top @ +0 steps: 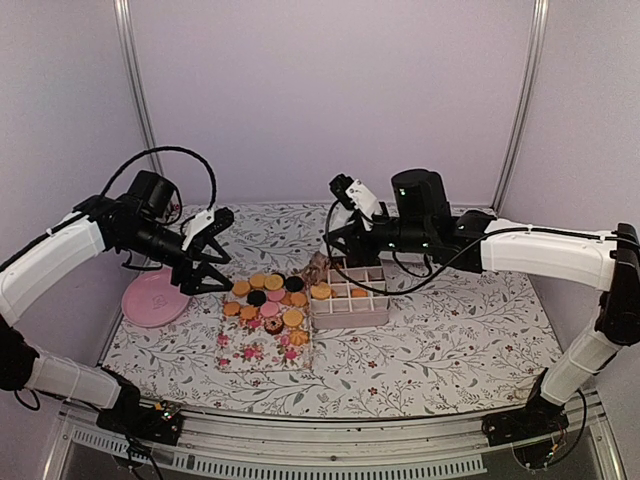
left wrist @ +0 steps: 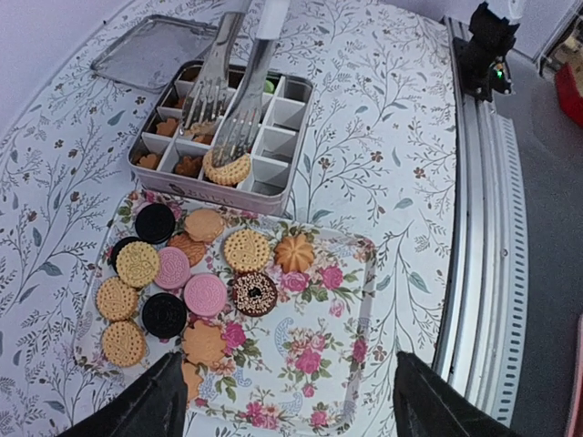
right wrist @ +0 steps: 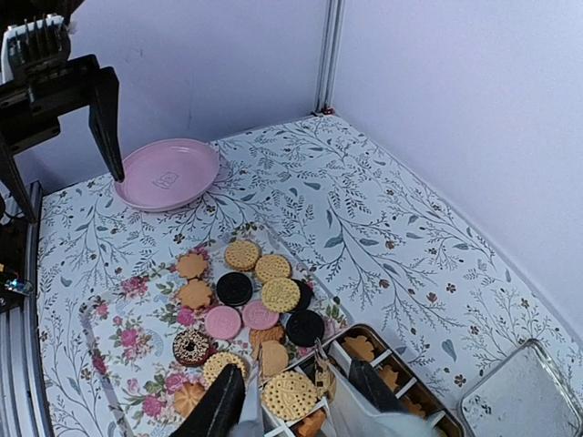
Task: Pack the cookies
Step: Adjust the fake cookies in the empty pocket of the box.
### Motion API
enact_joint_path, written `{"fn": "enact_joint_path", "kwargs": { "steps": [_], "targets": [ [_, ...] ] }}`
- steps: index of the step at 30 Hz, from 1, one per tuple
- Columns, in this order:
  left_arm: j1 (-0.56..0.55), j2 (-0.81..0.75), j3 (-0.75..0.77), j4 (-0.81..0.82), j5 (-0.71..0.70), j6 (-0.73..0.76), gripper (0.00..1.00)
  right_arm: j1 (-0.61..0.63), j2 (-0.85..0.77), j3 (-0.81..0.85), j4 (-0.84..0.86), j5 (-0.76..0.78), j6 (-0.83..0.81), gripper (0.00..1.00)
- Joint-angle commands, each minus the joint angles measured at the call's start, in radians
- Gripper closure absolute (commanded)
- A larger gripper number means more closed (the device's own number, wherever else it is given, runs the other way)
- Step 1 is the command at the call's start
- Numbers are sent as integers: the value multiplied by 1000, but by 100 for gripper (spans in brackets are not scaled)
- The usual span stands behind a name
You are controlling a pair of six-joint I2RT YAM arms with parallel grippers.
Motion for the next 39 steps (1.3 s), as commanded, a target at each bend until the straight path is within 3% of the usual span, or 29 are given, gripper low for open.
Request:
{"fn": "enact_joint_path", "kwargs": {
  "steps": [1,9,20,39],
  "targets": [
    [13,-9,-13,-6,20,-15,22,-19,-25,-18,95,80,26,62],
    [16,-24,-40,22,2,-24,23,-40,35,-1,146,113,47,62],
    [17,-29,-53,32,-15,-26,24,-46,114,18,159,32,79,63],
    [19,-21,-54,43,-2,-33,26,-46,35,-60,116,-36,120,66]
  ]
}}
